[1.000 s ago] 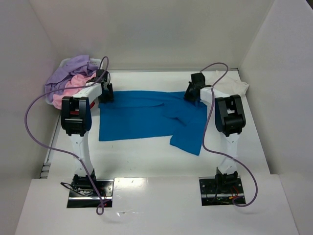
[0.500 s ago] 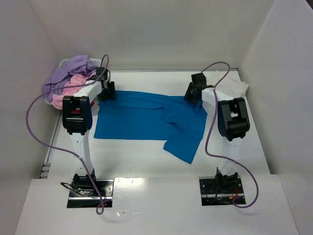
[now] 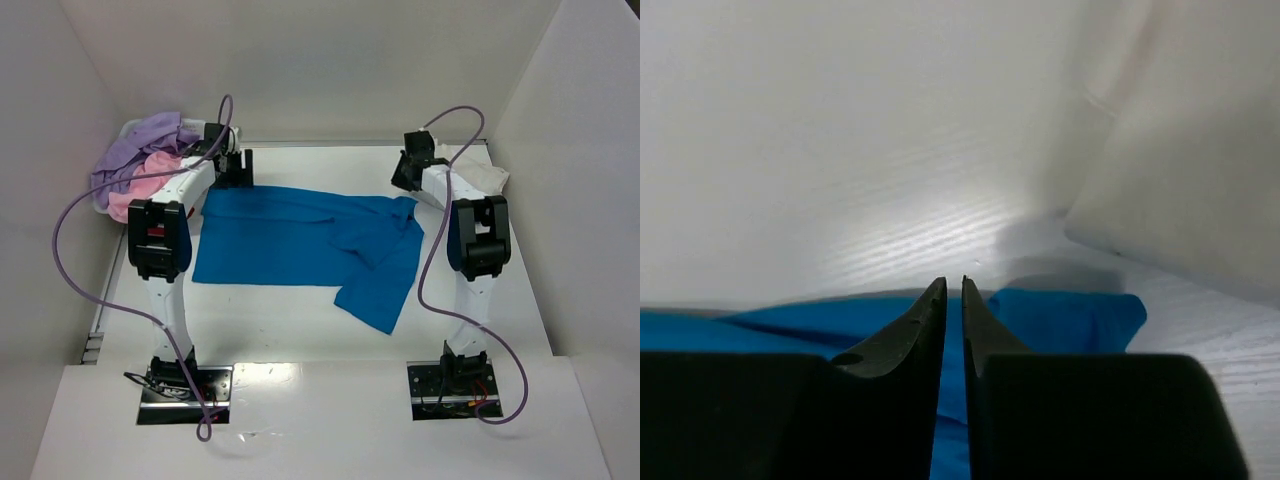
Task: Fold and stack the t-shirts
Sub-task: Fold the flattened tshirt in 1/3 of the way
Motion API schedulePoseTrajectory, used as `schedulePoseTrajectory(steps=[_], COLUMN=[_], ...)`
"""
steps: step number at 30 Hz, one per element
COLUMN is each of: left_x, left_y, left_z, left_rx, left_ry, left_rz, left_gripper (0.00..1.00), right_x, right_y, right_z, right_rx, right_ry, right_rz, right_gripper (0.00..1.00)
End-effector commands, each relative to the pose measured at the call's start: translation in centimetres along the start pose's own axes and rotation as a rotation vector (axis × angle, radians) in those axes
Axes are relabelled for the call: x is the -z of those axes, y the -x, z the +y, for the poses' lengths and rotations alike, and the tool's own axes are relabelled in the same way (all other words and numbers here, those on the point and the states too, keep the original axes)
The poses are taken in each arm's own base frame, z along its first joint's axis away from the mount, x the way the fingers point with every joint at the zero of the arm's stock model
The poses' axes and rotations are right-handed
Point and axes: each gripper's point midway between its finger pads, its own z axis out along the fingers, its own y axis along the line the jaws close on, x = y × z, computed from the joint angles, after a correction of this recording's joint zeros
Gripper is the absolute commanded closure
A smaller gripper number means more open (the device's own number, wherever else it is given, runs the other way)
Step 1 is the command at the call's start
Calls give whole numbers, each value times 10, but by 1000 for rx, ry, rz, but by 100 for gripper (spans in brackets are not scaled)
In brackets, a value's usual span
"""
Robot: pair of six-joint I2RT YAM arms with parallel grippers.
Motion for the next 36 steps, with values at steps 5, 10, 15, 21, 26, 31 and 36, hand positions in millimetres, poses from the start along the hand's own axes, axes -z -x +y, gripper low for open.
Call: schedulePoseTrajectory(steps=[5,10,15,21,26,31,36], left_x=[-20,-33,-52,-58,-58,-56,-59], left_y=[-4,-22,-49,-71,-71,-70,-75], left_z=[-25,-33,-31,-36,-36,-37,-31], left_rx=[6,3,-2,-25,-25,-25,-35], left_ry=[-64,-70,-54,-56,-56,-56,-32], left_rz=[-11,23,94,142,142,144,158], left_gripper=[16,17,18,18,18,18,18], right_x=[-12,-4,19,49,84,78,52], right_y=[-53,-52,-23,20,33,1,-41], right_z=[-20,-20,-18,-1,22,21,17], right_rx=[1,-10,-7,3,-11,-22,-23], right_ry=[-34,-26,-36,8,135,159,138], right_rz=[111,96,11,-88,-117,-45,56], right_gripper=[88,88,85,79,79,93,98])
